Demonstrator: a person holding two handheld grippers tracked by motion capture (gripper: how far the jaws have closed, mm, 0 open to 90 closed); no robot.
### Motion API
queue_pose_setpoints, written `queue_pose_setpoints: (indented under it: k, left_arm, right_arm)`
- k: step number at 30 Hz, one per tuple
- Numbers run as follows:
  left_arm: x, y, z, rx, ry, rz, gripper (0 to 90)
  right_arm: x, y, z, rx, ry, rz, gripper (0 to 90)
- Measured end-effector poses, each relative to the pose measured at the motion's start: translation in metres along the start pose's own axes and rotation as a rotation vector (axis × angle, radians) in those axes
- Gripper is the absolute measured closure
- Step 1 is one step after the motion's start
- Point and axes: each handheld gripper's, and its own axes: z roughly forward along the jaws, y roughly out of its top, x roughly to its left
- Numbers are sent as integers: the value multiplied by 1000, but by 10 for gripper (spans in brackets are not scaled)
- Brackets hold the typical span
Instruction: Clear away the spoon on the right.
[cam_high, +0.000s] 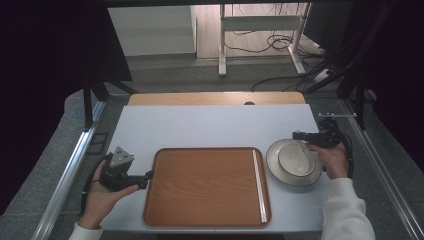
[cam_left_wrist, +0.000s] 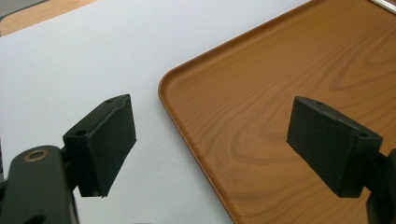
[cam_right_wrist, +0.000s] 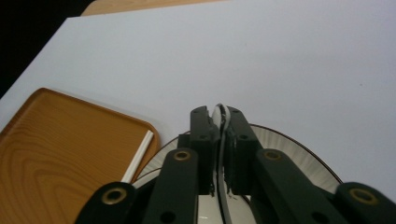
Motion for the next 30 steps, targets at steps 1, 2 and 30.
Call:
queue_pose_setpoints:
  k: [1, 2, 30]
  left_arm:
    - [0, 0, 0, 0, 0, 0, 150]
    - [0, 0, 0, 0, -1, 0, 150]
    - [-1, 1, 0, -2, -1, 3, 150]
  right_arm:
    - [1, 1, -1, -3, 3, -3, 846]
    - [2, 1, -3, -8, 3, -8, 848]
    - [76, 20, -43, -161, 88, -213, 853]
